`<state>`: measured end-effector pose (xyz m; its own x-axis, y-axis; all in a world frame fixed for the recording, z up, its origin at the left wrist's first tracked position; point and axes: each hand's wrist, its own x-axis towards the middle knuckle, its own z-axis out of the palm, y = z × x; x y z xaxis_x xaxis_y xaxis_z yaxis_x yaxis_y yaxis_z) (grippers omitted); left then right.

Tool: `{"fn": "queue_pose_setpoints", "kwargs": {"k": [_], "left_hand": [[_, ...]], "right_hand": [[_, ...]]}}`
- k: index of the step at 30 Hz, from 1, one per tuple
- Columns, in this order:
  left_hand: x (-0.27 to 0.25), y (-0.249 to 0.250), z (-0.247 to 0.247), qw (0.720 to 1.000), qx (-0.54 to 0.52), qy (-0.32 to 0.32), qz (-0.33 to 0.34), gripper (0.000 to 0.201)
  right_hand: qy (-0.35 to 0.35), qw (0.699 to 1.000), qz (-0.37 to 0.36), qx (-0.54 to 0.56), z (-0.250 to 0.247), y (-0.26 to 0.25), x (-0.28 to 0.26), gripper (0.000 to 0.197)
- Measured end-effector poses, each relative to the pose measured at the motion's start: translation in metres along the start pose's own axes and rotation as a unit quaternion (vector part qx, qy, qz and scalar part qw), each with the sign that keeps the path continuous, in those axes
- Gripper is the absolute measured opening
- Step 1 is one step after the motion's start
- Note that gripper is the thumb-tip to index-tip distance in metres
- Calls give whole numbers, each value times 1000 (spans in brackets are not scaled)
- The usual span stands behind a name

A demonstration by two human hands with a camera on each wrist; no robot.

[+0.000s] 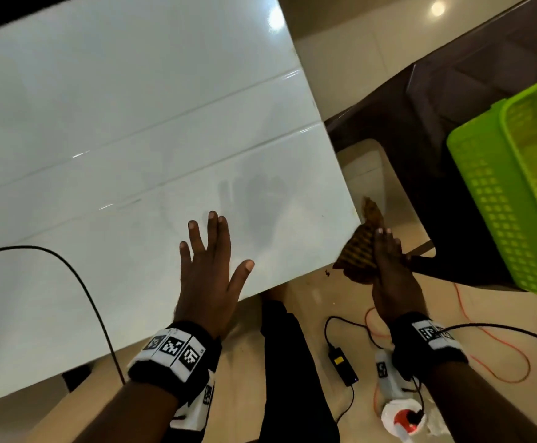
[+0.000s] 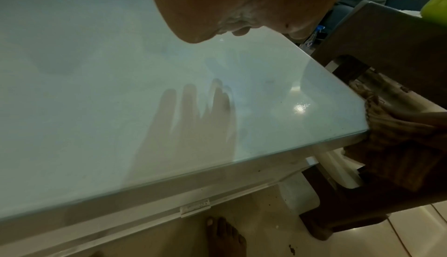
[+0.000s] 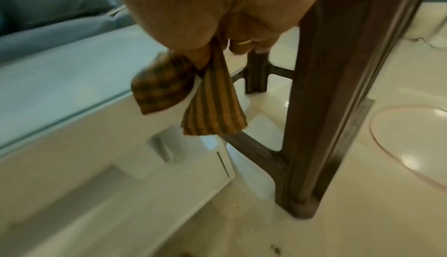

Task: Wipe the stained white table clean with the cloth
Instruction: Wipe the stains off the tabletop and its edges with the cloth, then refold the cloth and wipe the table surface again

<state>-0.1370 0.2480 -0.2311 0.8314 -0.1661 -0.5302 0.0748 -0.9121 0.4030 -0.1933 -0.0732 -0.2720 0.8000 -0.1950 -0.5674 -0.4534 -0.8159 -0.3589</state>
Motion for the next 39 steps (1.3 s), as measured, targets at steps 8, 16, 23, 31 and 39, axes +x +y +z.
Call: {"fn": "queue_pose_setpoints", "kwargs": {"k": [8, 16, 23, 31, 39], "left_hand": [[-16, -4, -42, 989, -128, -59, 34, 59], [-2, 30, -64, 936, -306, -171, -9, 60], [-22, 29, -108, 843, -484, -225, 70, 14], [-36, 58, -105, 926, -196, -31, 322, 21], [-57, 69, -90, 952, -94, -31, 288, 34]], "right_hand": [[-32, 832, 161, 530, -47, -38, -75, 35], [-115, 588, 207, 773, -59, -103, -113, 56], [-211, 594, 92, 771, -44, -151, -112, 56], [-81, 734, 8, 674, -46, -154, -93, 81], [96, 893, -51, 436, -38, -100, -99, 27]]}}
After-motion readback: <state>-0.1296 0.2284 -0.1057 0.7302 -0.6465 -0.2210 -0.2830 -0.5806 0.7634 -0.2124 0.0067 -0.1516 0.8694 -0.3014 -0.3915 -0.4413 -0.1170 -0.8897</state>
